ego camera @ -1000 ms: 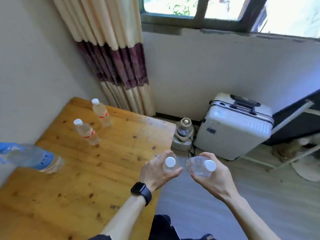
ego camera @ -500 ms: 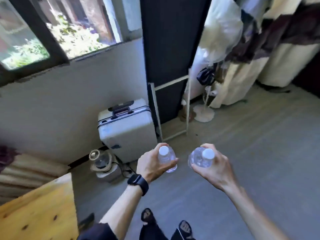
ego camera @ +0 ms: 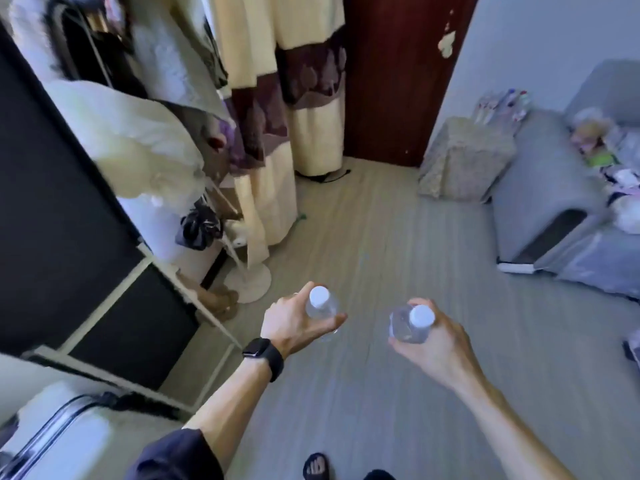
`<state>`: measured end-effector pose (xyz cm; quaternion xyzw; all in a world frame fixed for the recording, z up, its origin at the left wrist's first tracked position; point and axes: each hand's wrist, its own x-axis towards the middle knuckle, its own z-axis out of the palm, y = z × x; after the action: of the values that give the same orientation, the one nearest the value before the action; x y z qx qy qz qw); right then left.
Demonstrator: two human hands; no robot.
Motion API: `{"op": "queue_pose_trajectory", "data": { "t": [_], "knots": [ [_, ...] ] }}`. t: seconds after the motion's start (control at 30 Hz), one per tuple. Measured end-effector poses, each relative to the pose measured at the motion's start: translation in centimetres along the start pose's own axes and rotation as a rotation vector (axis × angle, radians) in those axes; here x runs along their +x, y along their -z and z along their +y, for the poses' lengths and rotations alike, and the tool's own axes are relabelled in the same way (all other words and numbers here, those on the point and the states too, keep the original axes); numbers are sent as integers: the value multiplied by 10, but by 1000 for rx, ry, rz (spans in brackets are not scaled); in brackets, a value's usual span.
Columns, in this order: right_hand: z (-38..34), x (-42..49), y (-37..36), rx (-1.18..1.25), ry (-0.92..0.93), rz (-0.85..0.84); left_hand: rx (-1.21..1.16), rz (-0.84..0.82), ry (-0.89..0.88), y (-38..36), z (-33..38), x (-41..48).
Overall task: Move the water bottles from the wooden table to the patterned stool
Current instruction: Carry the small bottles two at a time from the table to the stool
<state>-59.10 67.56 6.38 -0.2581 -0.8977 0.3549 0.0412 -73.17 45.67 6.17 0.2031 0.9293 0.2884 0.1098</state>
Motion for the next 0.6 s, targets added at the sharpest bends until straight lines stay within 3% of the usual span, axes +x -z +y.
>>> {"op": "queue_pose_trajectory", "data": {
  "t": [0.17, 0.4, 0.6],
  "knots": [
    [19, 56, 48, 28, -120, 157, 37, -112, -165, -8, 57, 100],
    [70, 166, 108, 38, -215, 238, 61, -226, -305, -48, 137, 233],
    [121, 276, 155, 88, -245, 257, 129, -259, -308, -90, 204, 348]
  ]
}}
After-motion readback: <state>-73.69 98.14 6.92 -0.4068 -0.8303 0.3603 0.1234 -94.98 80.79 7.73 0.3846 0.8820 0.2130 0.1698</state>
